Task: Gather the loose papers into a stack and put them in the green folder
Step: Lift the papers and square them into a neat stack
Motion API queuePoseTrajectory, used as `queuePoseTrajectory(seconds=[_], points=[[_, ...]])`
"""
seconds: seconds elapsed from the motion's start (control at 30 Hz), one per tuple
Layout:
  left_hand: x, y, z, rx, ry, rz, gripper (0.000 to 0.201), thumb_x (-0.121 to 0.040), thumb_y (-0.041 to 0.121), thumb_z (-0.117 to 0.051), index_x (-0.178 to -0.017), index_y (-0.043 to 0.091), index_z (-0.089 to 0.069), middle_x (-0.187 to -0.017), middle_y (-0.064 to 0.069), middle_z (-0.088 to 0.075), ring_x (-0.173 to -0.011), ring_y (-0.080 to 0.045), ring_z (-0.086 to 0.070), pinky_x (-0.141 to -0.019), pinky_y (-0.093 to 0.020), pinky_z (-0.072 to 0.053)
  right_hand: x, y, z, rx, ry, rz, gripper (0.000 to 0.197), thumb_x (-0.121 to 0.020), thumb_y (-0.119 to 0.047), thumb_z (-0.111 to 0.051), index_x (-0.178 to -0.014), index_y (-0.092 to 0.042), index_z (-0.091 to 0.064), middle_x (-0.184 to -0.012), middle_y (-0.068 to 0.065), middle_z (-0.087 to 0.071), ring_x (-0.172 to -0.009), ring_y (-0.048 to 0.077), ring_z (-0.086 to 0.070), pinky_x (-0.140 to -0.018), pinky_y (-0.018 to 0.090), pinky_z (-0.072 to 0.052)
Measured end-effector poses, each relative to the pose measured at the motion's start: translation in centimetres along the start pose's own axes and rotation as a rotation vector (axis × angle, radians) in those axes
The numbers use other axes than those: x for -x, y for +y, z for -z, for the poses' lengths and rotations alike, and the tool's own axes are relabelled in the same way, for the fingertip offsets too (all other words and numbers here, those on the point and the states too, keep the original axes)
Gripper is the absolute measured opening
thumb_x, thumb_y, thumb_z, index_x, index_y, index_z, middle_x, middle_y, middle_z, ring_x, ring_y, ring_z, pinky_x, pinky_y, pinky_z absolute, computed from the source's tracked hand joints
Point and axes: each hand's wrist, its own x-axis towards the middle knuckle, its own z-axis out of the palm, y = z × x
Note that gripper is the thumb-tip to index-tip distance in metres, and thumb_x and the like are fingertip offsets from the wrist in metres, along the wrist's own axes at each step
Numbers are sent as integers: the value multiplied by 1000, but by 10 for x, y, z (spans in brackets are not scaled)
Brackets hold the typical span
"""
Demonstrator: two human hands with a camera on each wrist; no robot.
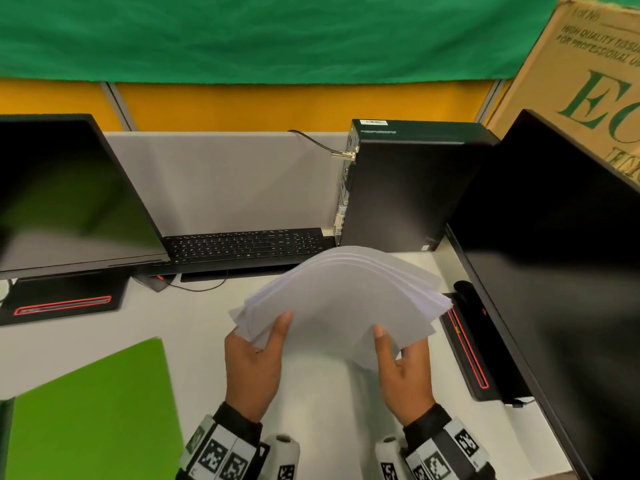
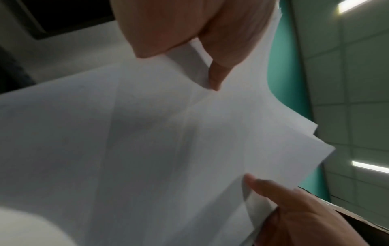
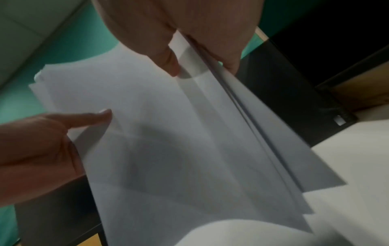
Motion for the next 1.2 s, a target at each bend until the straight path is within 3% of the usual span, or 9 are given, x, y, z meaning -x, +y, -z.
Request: queuePoseTrajectory(seconds=[0.1,0.3,0.47,0.6,0.73,0.9,1.0,1.07,1.2], points=[[8,6,-8,-6,17,-44,59,-83,-5,-59,-81,53,-71,-81,35,-71,-83,16,-66,-72,-1,-49,4,5,-5,50,46,40,36,-91,-27,-49,-116,-2,-56,-104,5,-67,-107,16,-62,-100,42,-47],[6,-16,9,-65,-38,70,48,-87,-4,-57,-86,41,-71,-86,30,-73,-85,12,-66,-72,-2,-49,4,9,-7,-39,54,-43,70,-89,9,-53,-103,-60,-52,-102,-29,-66,-96,-7,-62,-82,6,-48],[-30,13,41,-80,-142,13,42,-80,-12,-59,-92,28,-69,-82,32,-73,-81,18,-64,-73,1,-47,-31,-9,41,-249,-272,-80,37,-69,-17,-82,-104,-18,-67,-105,8,-74,-100,26,-69,-89,31,-55],[-51,27,43,-75,-191,-23,39,-84,-7,-56,-98,28,-63,-88,29,-74,-86,13,-66,-74,-3,-49,-41,-6,42,-132,-602,-249,24,-77,-13,-73,-101,-13,-73,-103,3,-76,-97,17,-71,-84,27,-56],[-47,23,31,-65,-126,-36,43,-84,-6,-57,-88,34,-72,-85,27,-74,-82,11,-67,-69,-4,-50,-36,0,22,14,-402,-191,14,-90,-6,-61,-92,-17,-69,-84,-15,-76,-83,-1,-69,-77,15,-52],[-19,-3,13,-26,12,-28,32,-86,-3,-56,-101,24,-62,-88,30,-73,-85,13,-66,-74,-3,-49,-14,13,-7,48,-106,-172,45,-89,6,-56,-68,-32,-45,-48,-29,-58,-49,-14,-53,-55,2,-40],[0,-35,9,-63,22,78,30,-88,5,-59,-99,33,-64,-90,26,-74,-89,6,-68,-78,-15,-57,5,42,-17,17,-75,-310,21,-89,2,-59,-102,-14,-62,-87,-18,-72,-81,-6,-67,-84,25,-55],[5,-50,10,-86,-6,149,27,-86,8,-63,-99,31,-63,-90,11,-76,-95,-7,-69,-73,-17,-58,11,47,-18,-51,-49,-395,43,-86,2,-63,-125,-11,-53,-119,2,-67,-107,4,-63,-103,34,-47],[-1,-43,18,-46,-44,97,37,-78,16,-71,-110,27,-57,-98,5,-70,-97,-5,-66,-73,-10,-53,-7,33,-11,-76,-59,-317,52,-77,2,-73,-115,-28,-54,-112,-5,-67,-103,4,-64,-89,23,-54]])
